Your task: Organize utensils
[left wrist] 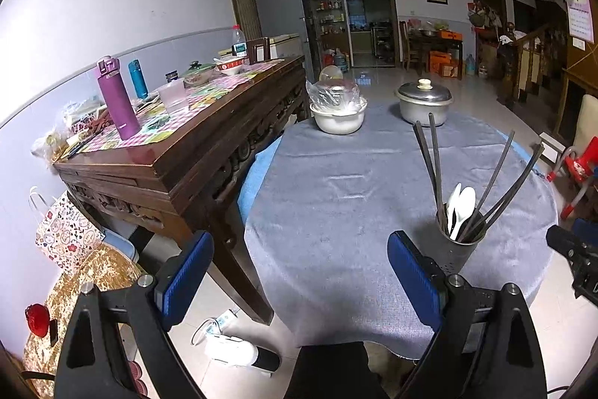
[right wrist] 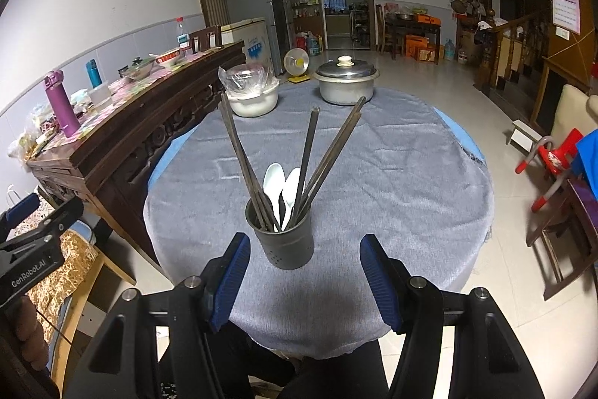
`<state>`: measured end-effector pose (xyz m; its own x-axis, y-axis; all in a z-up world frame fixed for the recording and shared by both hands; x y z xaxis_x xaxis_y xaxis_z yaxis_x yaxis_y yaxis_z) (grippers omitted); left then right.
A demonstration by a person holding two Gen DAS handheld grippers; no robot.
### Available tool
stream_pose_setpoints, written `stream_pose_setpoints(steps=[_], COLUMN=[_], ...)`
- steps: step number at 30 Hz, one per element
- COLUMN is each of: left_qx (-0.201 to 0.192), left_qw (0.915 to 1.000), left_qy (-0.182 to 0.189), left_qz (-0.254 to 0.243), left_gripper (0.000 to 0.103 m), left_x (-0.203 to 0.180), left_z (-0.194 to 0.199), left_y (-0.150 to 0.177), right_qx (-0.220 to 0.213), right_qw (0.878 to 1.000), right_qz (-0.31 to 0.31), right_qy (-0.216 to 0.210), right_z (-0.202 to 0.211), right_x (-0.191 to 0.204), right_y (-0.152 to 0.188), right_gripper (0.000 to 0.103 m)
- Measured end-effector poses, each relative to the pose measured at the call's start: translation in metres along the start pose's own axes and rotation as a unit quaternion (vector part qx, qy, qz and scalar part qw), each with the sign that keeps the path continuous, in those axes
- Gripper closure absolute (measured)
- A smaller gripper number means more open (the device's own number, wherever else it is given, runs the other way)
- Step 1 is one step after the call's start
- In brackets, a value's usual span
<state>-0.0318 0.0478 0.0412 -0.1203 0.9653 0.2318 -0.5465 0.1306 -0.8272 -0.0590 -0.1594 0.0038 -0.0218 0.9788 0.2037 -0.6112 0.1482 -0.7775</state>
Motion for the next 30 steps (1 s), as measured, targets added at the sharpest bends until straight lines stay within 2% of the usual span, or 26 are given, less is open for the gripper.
stream_pose_setpoints(steps=[19,30], left_qx=[0.016,0.026], left_qw=[0.9998,0.9996], left_qy=[0.008,-0.008], left_qz=[-0.001,0.011], left_gripper=[0.009,0.009], left_x=[-0.012,-0.018], left_z=[-0.018,-0.040], left_y=[-0.003,-0.015], right_qx=[-0.005,0.002], right_qw=[1.000,0.999], right_qz=[-0.004,0.027], right_qy=[0.024,0.019], right_z=[-0.003,-0.019], right_x=[-0.027,-0.036], right_y=[-0.019,-0.027], right_gripper=[0.038,0.037])
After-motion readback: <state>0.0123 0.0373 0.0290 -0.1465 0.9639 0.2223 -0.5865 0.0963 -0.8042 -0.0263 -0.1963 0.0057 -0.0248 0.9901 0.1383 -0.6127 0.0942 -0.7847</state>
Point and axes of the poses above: each gripper's, at about its wrist camera, not at the fingertips, and z roughly against the way its jaws point, x to its left, y to its underside, the point moved 1 cm from there along -z, roughly the way its jaws point, and after that the axes turned 10 degrees about -y, right-handed, at the moved point
